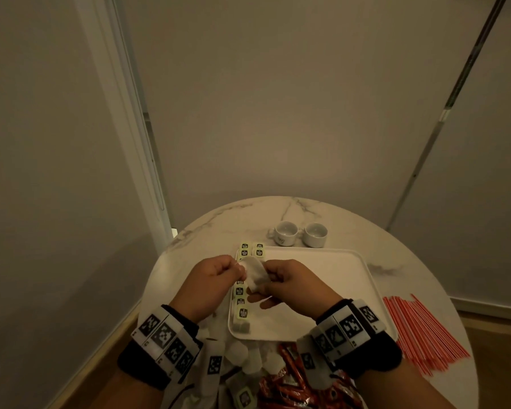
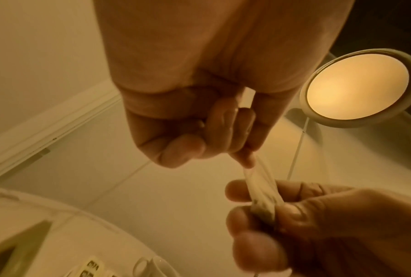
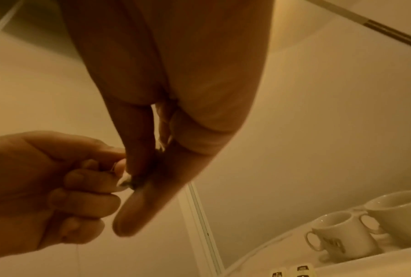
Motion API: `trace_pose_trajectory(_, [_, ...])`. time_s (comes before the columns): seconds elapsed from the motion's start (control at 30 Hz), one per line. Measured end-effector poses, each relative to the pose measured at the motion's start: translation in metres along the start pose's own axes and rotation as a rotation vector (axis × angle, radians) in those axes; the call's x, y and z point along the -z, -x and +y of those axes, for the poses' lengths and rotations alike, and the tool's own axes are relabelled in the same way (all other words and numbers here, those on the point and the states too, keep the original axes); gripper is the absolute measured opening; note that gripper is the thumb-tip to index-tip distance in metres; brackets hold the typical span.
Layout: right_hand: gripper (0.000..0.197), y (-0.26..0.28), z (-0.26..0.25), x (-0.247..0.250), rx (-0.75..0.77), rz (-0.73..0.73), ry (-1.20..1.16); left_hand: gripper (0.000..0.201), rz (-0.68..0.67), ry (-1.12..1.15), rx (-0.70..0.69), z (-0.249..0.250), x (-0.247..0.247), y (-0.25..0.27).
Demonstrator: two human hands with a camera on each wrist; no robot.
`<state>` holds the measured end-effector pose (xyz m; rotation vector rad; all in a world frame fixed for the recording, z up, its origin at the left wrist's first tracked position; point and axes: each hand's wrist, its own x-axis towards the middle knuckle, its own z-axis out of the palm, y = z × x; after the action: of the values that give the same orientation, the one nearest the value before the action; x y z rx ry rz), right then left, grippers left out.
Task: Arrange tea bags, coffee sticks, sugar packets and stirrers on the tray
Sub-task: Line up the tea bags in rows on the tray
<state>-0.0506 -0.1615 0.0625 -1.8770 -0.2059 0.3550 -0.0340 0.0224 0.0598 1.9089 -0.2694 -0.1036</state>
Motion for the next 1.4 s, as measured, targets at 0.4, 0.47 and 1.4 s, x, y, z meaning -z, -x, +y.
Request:
trace_pose_trajectory(0.4, [0.013, 0.013, 0.002, 0.006, 0.12, 0.085, -0.218, 0.02, 0.147, -0.1, -0.209, 0.011, 0.006, 0.004])
trace_pose_trajectory(0.47, [0.02, 0.014, 0.003, 0.006, 0.128, 0.053, -0.237, 0.019, 0.178, -0.08, -0.215, 0.012, 0.004, 0.004])
trace_pose_trajectory(1.4, [0.027, 0.011, -0.011, -0.003, 0.093, 0.197, -0.624, 0.015, -0.089, 0.036, -0.033, -0.012, -0.026, 0.037])
